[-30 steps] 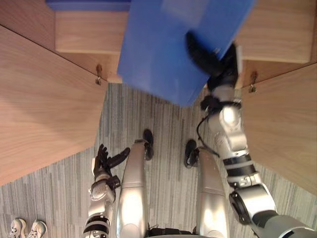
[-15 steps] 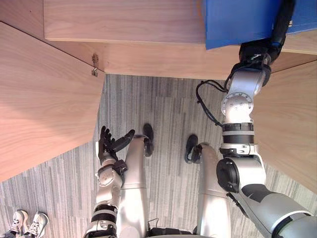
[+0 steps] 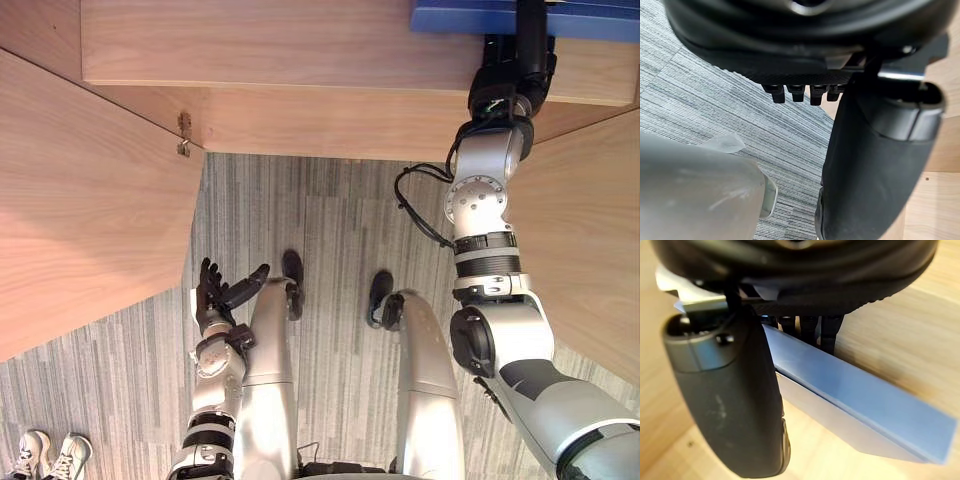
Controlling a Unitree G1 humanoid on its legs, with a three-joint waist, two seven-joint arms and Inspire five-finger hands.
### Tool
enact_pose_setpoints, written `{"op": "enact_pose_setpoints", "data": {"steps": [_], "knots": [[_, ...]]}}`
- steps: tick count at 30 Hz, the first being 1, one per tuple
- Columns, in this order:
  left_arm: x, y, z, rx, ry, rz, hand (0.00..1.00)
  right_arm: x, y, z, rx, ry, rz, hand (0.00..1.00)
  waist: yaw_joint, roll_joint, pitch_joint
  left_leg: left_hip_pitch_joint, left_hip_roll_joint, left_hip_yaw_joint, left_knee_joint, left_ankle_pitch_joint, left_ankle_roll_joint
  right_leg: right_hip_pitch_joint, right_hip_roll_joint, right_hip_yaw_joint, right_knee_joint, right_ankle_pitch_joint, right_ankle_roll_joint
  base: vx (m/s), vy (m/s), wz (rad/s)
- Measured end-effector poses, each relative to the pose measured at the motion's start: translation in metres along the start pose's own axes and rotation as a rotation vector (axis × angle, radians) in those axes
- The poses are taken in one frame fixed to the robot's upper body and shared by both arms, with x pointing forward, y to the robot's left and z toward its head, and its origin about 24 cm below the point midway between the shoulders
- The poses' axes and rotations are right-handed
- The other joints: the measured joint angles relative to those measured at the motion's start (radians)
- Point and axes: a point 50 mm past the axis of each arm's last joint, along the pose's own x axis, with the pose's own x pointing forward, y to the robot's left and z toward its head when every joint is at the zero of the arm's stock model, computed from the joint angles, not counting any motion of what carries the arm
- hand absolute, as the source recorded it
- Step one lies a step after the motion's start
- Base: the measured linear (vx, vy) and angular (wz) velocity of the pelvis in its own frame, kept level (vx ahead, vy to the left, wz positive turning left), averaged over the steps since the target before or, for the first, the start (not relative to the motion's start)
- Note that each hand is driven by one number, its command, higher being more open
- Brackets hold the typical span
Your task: Walk over to the cabinet, pick up the folder, carry it to the office cabinet, place the folder inside the office cabinet, then close the office cabinet door
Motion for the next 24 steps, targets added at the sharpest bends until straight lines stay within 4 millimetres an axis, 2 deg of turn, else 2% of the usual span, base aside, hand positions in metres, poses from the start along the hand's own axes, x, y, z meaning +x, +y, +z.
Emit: {"op": "enact_pose_setpoints", "data": {"steps": [4,6,10,12,13,16,20,23,24], "knots": [[0.0,0.0,-0.001,-0.005,0.003,-0.002,1.0,0.004,0.016,0.001,-0.156,0.009,0.133,1.0,0.0,0.0,-0.001,0.001,0.001,0.0,-0.008,0.009,0.005,0.0,0.0,-0.004,-0.004,0.002,-0.003,-0.01,-0.005,0.0],[0.0,0.001,-0.001,-0.01,0.007,-0.006,1.0,0.006,0.028,0.001,-0.338,0.001,0.247,1.0,0.001,-0.001,-0.001,0.004,0.003,0.0,-0.021,0.016,0.005,0.003,0.003,-0.006,-0.018,0.007,-0.005,0.0,0.0,0.0],[0.0,0.001,-0.003,0.012,0.013,-0.023,1.0,0.008,0.03,-0.002,-0.64,0.014,0.372,1.0,0.001,-0.001,-0.001,0.018,0.005,-0.001,-0.034,0.016,0.005,0.022,0.003,-0.014,-0.036,0.007,-0.005,0.0,0.0,0.0],[0.0,0.001,-0.006,0.022,0.019,-0.036,1.0,0.009,0.026,-0.004,-0.854,-0.005,0.438,1.0,0.0,-0.001,-0.001,0.031,0.005,0.0,-0.046,0.017,0.005,0.037,0.003,-0.018,-0.05,0.008,-0.005,0.0,0.0,0.0],[-0.001,0.001,-0.006,0.026,0.02,-0.04,1.0,0.01,0.024,-0.004,-0.898,-0.009,0.45,0.0,0.001,-0.001,-0.001,0.034,0.005,0.001,-0.049,0.017,0.005,0.041,0.003,-0.018,-0.053,0.008,-0.004,0.0,0.0,0.0],[-0.002,0.002,-0.009,0.05,0.028,-0.062,1.0,0.014,0.017,0.005,-1.142,-0.039,0.516,0.0,0.0,-0.002,-0.001,0.048,0.002,0.002,-0.067,0.019,0.005,0.056,0.002,-0.021,-0.071,0.01,-0.002,0.0,0.005,0.02],[-0.002,0.002,-0.011,0.059,0.037,-0.079,1.0,0.019,0.012,0.018,-1.356,-0.088,0.566,0.0,-0.003,-0.002,-0.001,0.059,-0.002,0.012,-0.081,0.02,0.006,0.064,-0.007,-0.026,-0.079,0.01,-0.002,0.0,0.004,0.02],[-0.003,0.005,-0.018,0.074,0.067,-0.077,1.0,0.02,0.002,0.016,-1.497,-0.079,0.578,0.0,-0.007,-0.004,-0.002,0.099,-0.001,0.032,-0.106,0.019,0.006,0.101,-0.014,-0.026,-0.102,0.011,-0.001,0.0,0.002,0.01],[-0.003,0.007,-0.018,0.079,0.068,-0.08,1.0,0.019,-0.002,0.015,-1.524,-0.064,0.584,0.0,-0.007,-0.013,-0.007,0.106,-0.001,0.038,-0.115,0.019,0.007,0.106,-0.016,-0.026,-0.109,0.011,-0.001,0.0,0.0,0.0]]}}
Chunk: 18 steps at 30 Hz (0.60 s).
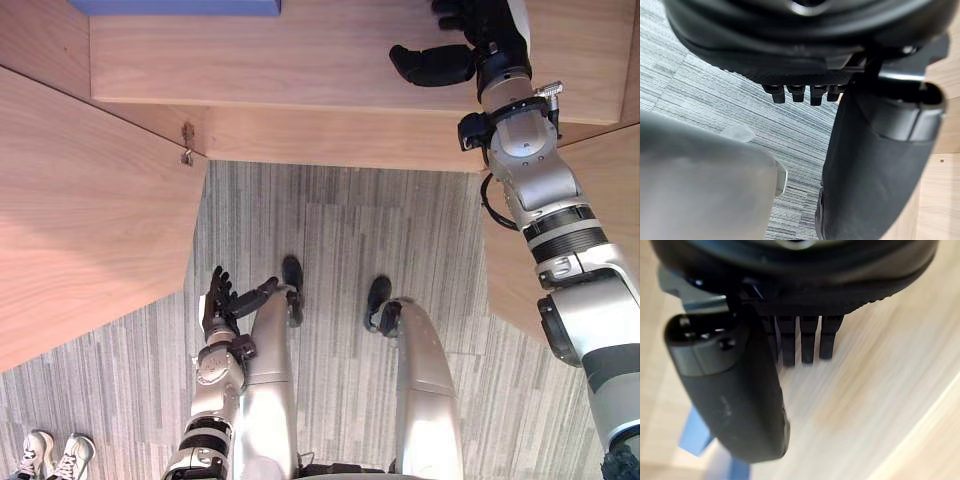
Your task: Walk over to the cabinet, pick up the folder, carry it to the office cabinet, place the folder inside the office cabinet, then close the office cabinet door
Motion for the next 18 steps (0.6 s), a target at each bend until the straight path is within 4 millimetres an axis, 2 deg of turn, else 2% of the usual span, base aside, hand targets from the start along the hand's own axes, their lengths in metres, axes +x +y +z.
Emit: {"op": "enact_pose_setpoints", "data": {"steps": [2,7,9,14,16,18], "knots": [[0.0,0.001,0.001,0.007,-0.003,-0.006,1.0,-0.002,0.002,-0.004,-0.006,0.011,0.011,0.0,0.002,-0.009,-0.005,0.0,0.001,0.003,-0.005,0.0,0.0,0.002,-0.003,-0.007,-0.007,0.0,0.0,0.01,0.001,0.02],[0.001,0.001,0.001,0.019,-0.004,-0.015,1.0,-0.01,0.01,-0.016,0.007,0.039,0.044,0.0,0.008,-0.009,-0.005,0.009,0.017,0.03,-0.008,-0.001,0.007,0.022,-0.013,-0.026,-0.015,0.0,0.0,0.02,0.002,0.05],[0.001,0.001,0.001,0.02,-0.002,-0.013,1.0,-0.011,0.022,-0.015,0.038,0.036,0.062,0.0,0.008,-0.009,-0.005,0.013,0.019,0.042,-0.01,-0.002,0.01,0.024,-0.014,-0.023,-0.021,0.0,0.0,-0.01,-0.004,-0.02],[0.001,0.001,0.002,0.017,-0.005,-0.007,1.0,-0.011,0.049,-0.007,0.112,0.025,0.032,0.0,0.007,-0.009,-0.005,0.013,0.022,0.044,-0.014,-0.002,0.012,0.024,-0.011,-0.026,-0.028,0.0,0.0,-0.04,-0.02,-0.02],[0.002,0.001,0.004,0.014,-0.012,0.01,1.0,-0.01,0.064,0.003,0.124,0.01,-0.012,0.0,0.007,-0.009,-0.005,0.005,0.024,0.04,-0.016,-0.001,0.012,0.018,-0.008,-0.029,-0.031,0.0,0.0,-0.03,-0.038,-0.01],[0.004,-0.001,0.008,0.008,-0.028,0.019,1.0,-0.005,0.069,0.016,0.11,-0.022,-0.043,0.0,0.007,-0.009,-0.005,-0.014,0.024,0.039,-0.016,0.003,0.014,-0.001,-0.007,-0.03,-0.03,0.001,0.001,-0.01,-0.017,0.0]]}}
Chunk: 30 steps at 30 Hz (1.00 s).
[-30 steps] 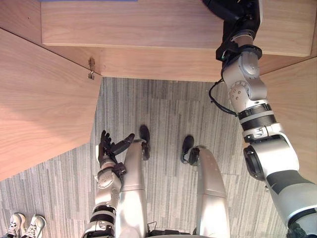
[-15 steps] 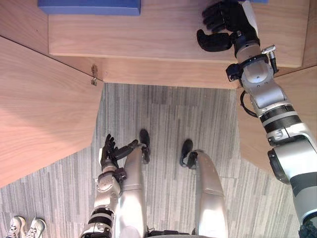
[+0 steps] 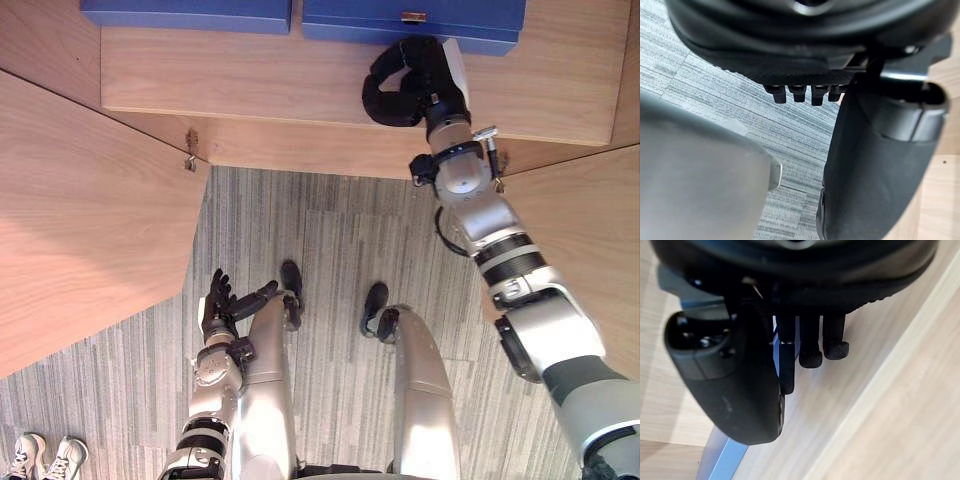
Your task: Walk over to the cabinet, pick up the folder, carry it to the office cabinet, place the folder inside the office cabinet, then close the office cabinet door
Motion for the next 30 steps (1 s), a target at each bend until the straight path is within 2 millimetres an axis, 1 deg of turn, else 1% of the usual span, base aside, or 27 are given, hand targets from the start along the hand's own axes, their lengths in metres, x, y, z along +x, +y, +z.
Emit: {"op": "enact_pose_setpoints", "data": {"steps": [2,4,7,9,12,14,16,18,20,21,22,23,25,26,27,28,29,30], "knots": [[0.002,-0.001,0.004,-0.013,-0.017,0.014,1.0,0.008,0.001,0.011,-0.001,-0.014,-0.041,0.0,-0.001,0.0,0.0,-0.016,-0.002,-0.005,0.0,0.004,0.002,-0.013,0.0,-0.005,0.001,0.0,0.0,-0.01,-0.014,0.04],[0.003,-0.005,0.008,-0.032,-0.035,0.023,1.0,0.015,-0.002,0.017,0.002,-0.005,-0.076,0.0,0.0,0.0,0.0,-0.025,-0.006,-0.014,-0.003,0.008,0.001,-0.017,-0.003,-0.014,0.001,0.0,0.0,-0.01,-0.009,0.11],[0.003,-0.009,0.012,-0.047,-0.056,0.021,1.0,0.017,0.0,0.018,-0.007,0.002,-0.089,0.0,-0.002,0.0,0.0,-0.027,-0.014,-0.02,-0.012,0.017,-0.003,-0.018,-0.008,-0.018,0.002,0.0,0.0,-0.04,-0.013,0.12],[0.002,-0.016,0.015,-0.071,-0.072,0.016,1.0,0.021,-0.002,0.021,-0.011,0.009,-0.103,0.0,-0.007,0.0,0.0,-0.033,-0.025,-0.025,-0.027,0.034,-0.004,-0.025,-0.017,-0.025,0.002,0.001,-0.001,-0.07,-0.015,0.15],[0.002,-0.02,0.019,-0.085,-0.092,0.012,1.0,0.025,-0.005,0.027,-0.01,0.0,-0.124,0.0,-0.006,0.0,0.0,-0.053,-0.025,-0.029,-0.038,0.05,-0.007,-0.046,-0.018,-0.032,0.002,0.012,-0.006,-0.08,-0.016,0.06],[0.003,-0.021,0.021,-0.09,-0.099,0.012,1.0,0.027,-0.008,0.03,0.018,-0.009,-0.131,0.0,-0.006,0.0,0.0,-0.064,-0.024,-0.029,-0.039,0.059,-0.004,-0.059,-0.018,-0.032,0.002,0.019,-0.009,-0.09,-0.007,-0.02],[0.002,-0.022,0.021,-0.094,-0.098,0.011,1.0,0.027,-0.01,0.029,0.052,0.002,-0.141,0.0,-0.007,0.0,0.0,-0.065,-0.023,-0.029,-0.037,0.061,-0.003,-0.059,-0.017,-0.033,0.002,0.023,-0.008,-0.07,0.003,-0.02],[0.002,-0.024,0.021,-0.099,-0.099,0.009,1.0,0.018,-0.015,0.026,0.118,-0.005,-0.17,0.0,-0.004,0.0,0.0,-0.063,-0.022,-0.029,-0.033,0.061,-0.002,-0.055,-0.015,-0.032,-0.001,0.025,-0.005,-0.03,0.013,-0.02],[0.002,-0.024,0.018,-0.094,-0.081,0.009,1.0,-0.009,-0.015,0.013,0.178,-0.031,-0.182,0.0,-0.006,-0.001,0.001,-0.039,-0.016,-0.024,-0.031,0.057,0.005,-0.026,-0.011,-0.032,-0.017,0.029,-0.004,0.01,0.029,-0.06],[0.001,-0.023,0.014,-0.086,-0.061,0.009,1.0,-0.025,-0.013,0.002,0.187,-0.022,-0.175,0.0,-0.007,-0.002,0.001,-0.012,-0.015,-0.02,-0.037,0.053,0.009,0.0,-0.01,-0.031,-0.027,0.03,-0.003,0.03,0.027,-0.09],[-0.002,-0.023,0.006,-0.076,-0.03,0.008,1.0,-0.049,-0.009,-0.014,0.201,0.003,-0.163,0.0,-0.008,-0.003,0.002,0.037,-0.013,-0.013,-0.048,0.043,0.01,0.051,-0.008,-0.028,-0.046,0.03,-0.002,0.03,0.012,-0.09],[-0.005,-0.022,0.001,-0.069,-0.011,0.006,1.0,-0.064,-0.006,-0.023,0.211,0.024,-0.151,0.0,-0.01,-0.005,0.003,0.069,-0.012,-0.008,-0.058,0.037,0.01,0.083,-0.005,-0.025,-0.058,0.03,0.0,0.03,0.008,-0.16],[-0.012,-0.018,-0.012,-0.039,0.027,0.011,1.0,-0.108,0.004,-0.044,0.247,0.077,-0.111,0.0,-0.014,-0.006,0.003,0.168,0.0,0.01,-0.078,0.009,0.003,0.182,0.009,-0.018,-0.108,0.032,0.011,0.04,0.013,-0.25],[-0.018,-0.012,-0.021,-0.011,0.052,0.015,1.0,-0.137,0.013,-0.056,0.28,0.12,-0.071,0.0,-0.026,-0.01,0.001,0.236,0.004,0.024,-0.098,-0.009,-0.007,0.249,0.013,-0.013,-0.144,0.029,0.023,0.06,0.031,-0.32],[-0.025,-0.005,-0.031,0.022,0.082,0.017,1.0,-0.165,0.024,-0.067,0.309,0.182,-0.022,0.0,-0.041,-0.025,-0.008,0.31,0.002,0.046,-0.136,-0.005,0.001,0.311,0.014,0.001,-0.181,0.039,0.027,0.07,0.032,-0.29],[-0.028,-0.001,-0.035,0.045,0.096,0.016,1.0,-0.178,0.029,-0.073,0.314,0.218,0.0,0.0,-0.046,-0.036,-0.014,0.345,0.0,0.06,-0.158,-0.004,0.001,0.337,0.015,0.01,-0.201,0.043,0.03,0.12,0.027,-0.3],[-0.033,0.004,-0.044,0.083,0.129,0.011,1.0,-0.202,0.039,-0.084,0.322,0.293,0.041,0.0,-0.056,-0.048,-0.03,0.406,-0.003,0.076,-0.198,-0.001,0.002,0.389,0.02,0.02,-0.243,0.054,0.036,0.17,0.021,-0.22],[-0.037,0.008,-0.055,0.128,0.172,-0.005,1.0,-0.226,0.045,-0.095,0.306,0.37,0.077,0.0,-0.064,-0.051,-0.048,0.459,-0.008,0.082,-0.24,0.004,0.0,0.443,0.025,0.021,-0.295,0.066,0.039,0.19,0.02,-0.17]]}}
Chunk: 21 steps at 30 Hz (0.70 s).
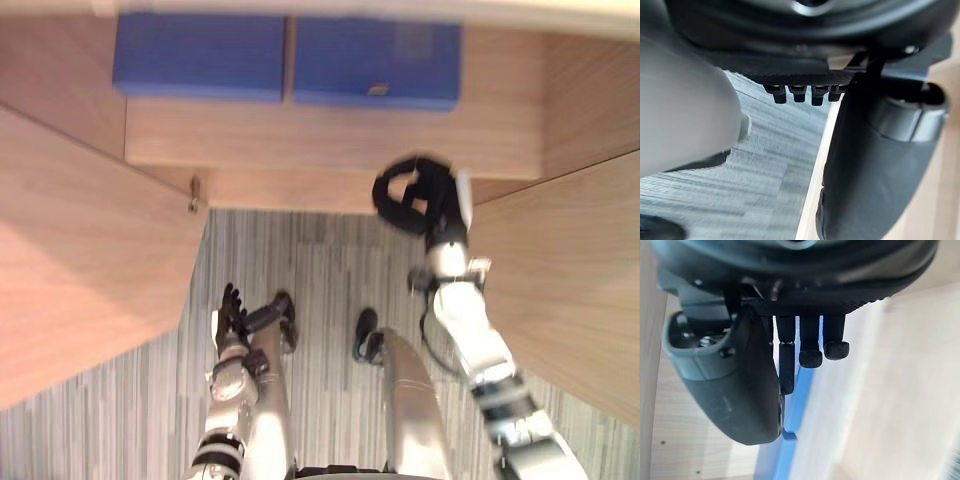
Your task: Walk over to the cabinet, pick up the folder, carry it to the office cabinet, place the folder inside the office cabinet, then close the office cabinet door
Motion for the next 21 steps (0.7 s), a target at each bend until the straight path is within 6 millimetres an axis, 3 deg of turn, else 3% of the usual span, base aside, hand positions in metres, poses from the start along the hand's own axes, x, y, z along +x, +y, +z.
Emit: {"op": "enact_pose_setpoints", "data": {"steps": [1,2,6,9,14,21], "knots": [[-0.001,0.001,-0.005,0.025,0.021,-0.008,1.0,-0.008,0.001,-0.011,-0.018,0.043,0.01,0.0,-0.004,-0.002,-0.01,0.026,-0.003,0.003,-0.024,0.005,-0.002,0.027,0.003,0.001,-0.03,0.009,0.002,0.15,0.02,-0.1],[-0.003,0.005,-0.015,0.071,0.06,-0.016,1.0,-0.024,0.003,-0.032,-0.053,0.135,0.029,1.0,-0.012,-0.008,-0.03,0.078,-0.009,0.01,-0.077,0.018,-0.005,0.079,0.01,0.003,-0.092,0.029,0.005,0.21,0.032,-0.13],[-0.017,0.024,-0.042,0.141,0.161,-0.003,1.0,-0.079,0.004,-0.112,-0.059,0.548,-0.024,1.0,-0.031,-0.016,-0.106,0.26,-0.032,0.064,-0.243,0.053,-0.004,0.25,0.024,0.037,-0.286,0.094,0.022,0.23,0.039,-0.25],[-0.027,0.038,-0.056,0.169,0.215,0.028,1.0,-0.126,-0.007,-0.152,-0.008,0.829,-0.138,1.0,-0.04,-0.003,-0.17,0.397,-0.054,0.116,-0.369,0.075,-0.011,0.361,0.026,0.071,-0.406,0.135,0.03,0.18,0.047,-0.36],[-0.035,0.051,-0.072,0.187,0.296,0.049,1.0,-0.174,-0.034,-0.171,0.154,1.016,-0.41,1.0,-0.059,0.033,-0.242,0.549,-0.07,0.199,-0.53,0.113,-0.023,0.447,0.041,0.14,-0.51,0.186,0.034,0.11,0.033,-0.48],[-0.045,0.051,-0.089,0.222,0.384,0.007,1.0,-0.185,-0.057,-0.173,0.288,1.016,-0.633,1.0,-0.093,0.044,-0.261,0.651,-0.068,0.293,-0.596,0.122,-0.037,0.483,0.074,0.254,-0.567,0.237,0.027,0.02,0.015,-0.52]]}}
